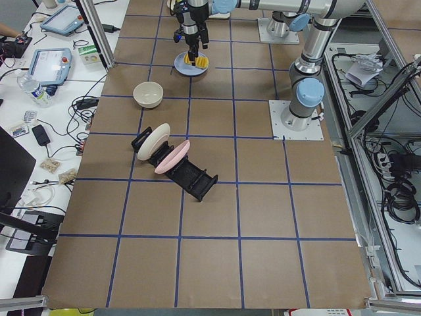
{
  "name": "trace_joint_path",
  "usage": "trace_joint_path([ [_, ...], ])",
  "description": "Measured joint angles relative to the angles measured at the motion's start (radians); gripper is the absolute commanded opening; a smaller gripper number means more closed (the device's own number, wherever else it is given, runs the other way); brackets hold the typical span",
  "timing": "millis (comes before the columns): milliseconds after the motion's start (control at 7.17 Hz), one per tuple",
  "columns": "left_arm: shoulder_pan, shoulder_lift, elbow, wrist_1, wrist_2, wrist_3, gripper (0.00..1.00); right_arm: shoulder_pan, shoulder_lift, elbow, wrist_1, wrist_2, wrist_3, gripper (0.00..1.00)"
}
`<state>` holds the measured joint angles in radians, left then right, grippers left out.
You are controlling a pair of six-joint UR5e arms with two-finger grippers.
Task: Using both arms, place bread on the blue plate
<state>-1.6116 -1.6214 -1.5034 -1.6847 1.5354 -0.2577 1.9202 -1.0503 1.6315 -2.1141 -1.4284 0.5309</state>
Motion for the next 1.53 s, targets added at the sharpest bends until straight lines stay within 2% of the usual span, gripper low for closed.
trace_joint_path([
  [279, -0.002, -0.009, 0.001, 0.001, -0.006, 0.018, 1.00, -0.010, -0.027, -0.006, 0.005, -0.006, -0.002, 1.00],
  [558, -0.004, -0.014, 0.007, 0.006, -0.003, 0.081, 1.00, -0.064, -0.126, -0.005, 0.066, -0.022, -0.018, 1.00],
  [698, -0.004, -0.015, 0.011, 0.008, -0.003, 0.101, 1.00, -0.109, -0.192, -0.002, 0.125, -0.048, -0.042, 1.00],
  [1256, -0.005, -0.017, 0.010, 0.048, -0.001, 0.141, 1.00, -0.289, -0.495, -0.006, 0.443, -0.156, -0.341, 1.00],
  [1535, -0.002, -0.019, 0.002, 0.095, 0.000, 0.146, 1.00, -0.306, -0.566, -0.004, 0.513, -0.139, -0.362, 1.00],
])
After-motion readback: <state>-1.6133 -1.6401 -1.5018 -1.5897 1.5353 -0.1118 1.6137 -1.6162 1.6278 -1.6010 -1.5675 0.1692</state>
